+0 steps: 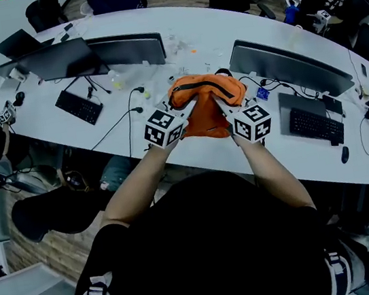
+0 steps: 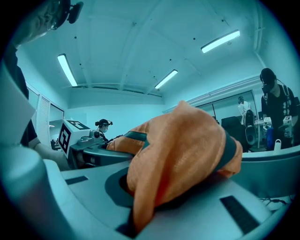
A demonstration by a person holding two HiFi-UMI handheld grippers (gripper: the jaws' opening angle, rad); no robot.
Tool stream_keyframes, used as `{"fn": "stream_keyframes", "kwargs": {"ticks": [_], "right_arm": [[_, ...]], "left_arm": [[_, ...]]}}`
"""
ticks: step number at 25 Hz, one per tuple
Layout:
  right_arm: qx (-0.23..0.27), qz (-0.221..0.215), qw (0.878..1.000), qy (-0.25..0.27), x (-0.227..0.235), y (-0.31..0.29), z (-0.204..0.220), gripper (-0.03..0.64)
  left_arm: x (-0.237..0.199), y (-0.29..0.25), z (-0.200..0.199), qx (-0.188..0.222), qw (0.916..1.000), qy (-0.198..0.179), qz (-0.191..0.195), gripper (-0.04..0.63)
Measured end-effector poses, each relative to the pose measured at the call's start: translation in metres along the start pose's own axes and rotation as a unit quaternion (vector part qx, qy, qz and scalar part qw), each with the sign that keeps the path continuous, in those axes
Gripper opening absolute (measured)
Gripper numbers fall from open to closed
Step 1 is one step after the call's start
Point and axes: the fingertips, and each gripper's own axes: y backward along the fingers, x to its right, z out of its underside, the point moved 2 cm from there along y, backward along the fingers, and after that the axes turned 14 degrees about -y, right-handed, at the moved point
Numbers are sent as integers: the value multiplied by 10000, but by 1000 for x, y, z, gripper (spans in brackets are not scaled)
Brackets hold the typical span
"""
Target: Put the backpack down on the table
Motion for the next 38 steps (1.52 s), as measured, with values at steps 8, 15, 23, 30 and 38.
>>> {"fn": "stream_keyframes", "kwargs": {"ticks": [8, 15, 23, 30, 38], "right_arm": [[-44, -231, 9997, 7, 18, -3, -2, 35], [-8, -360, 9993, 43, 17, -6, -7, 35], [-149, -329, 9993, 92, 12, -19, -1, 33], [-267, -79, 9996, 36, 12, -30, 6, 32], [-167, 191, 9997, -58, 22, -41, 4, 32]], "left_arm": [[0, -14, 1, -129, 9996, 74, -222, 41], [-4, -15, -1, -170, 9993, 30, -342, 41], [-11, -8, 11, -197, 9991, 111, -357, 41], [-21, -9, 25, -213, 9995, 151, -170, 41], [-35, -19, 29, -178, 9997, 84, 116, 41]]}}
